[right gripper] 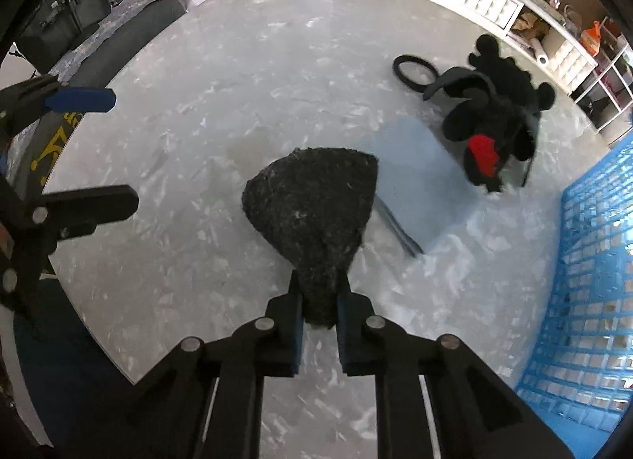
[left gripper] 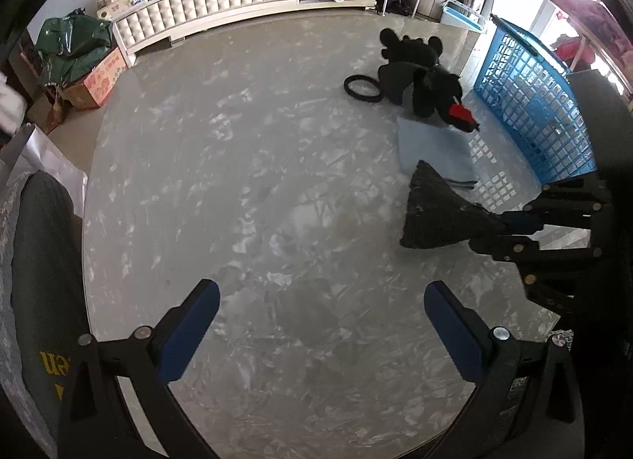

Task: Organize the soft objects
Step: 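Carry the black pad with the right gripper over the blue basket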

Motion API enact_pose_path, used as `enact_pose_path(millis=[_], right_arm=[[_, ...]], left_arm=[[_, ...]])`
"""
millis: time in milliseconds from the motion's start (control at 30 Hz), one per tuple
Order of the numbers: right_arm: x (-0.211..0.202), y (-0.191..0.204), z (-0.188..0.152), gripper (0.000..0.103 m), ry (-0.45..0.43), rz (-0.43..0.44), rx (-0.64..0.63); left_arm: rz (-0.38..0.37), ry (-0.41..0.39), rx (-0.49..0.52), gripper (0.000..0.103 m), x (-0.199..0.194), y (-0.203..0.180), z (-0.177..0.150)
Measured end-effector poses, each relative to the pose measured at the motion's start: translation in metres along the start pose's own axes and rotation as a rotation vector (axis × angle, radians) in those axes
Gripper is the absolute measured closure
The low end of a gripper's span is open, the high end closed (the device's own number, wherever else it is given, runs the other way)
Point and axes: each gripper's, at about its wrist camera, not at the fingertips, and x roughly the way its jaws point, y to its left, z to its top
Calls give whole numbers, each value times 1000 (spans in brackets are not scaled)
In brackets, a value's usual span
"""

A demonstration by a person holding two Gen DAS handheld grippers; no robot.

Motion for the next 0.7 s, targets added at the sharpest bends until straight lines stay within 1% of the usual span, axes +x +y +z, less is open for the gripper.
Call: enact_pose_path(millis=[133,400,533,567,700], right_arm=[[-23,-13,-5,91,-23,9,-7],[-83,-34,-16,91,-101,-28,-13],[-120,-61,-19,91,-148,-30,9],[-132,-73,-27,91,-162,-37,14],[-153,-98,-31,91,-190,-72,39]], left_arm=[[0,-9,24,0,-6,-9,6],[-34,-40,74,0,-16,-34,21],[-51,-49,114,0,-16,-53,32],[-54,-50,119,0,-16,-56,34],[-78,-51,144,0,-10,-72,45]])
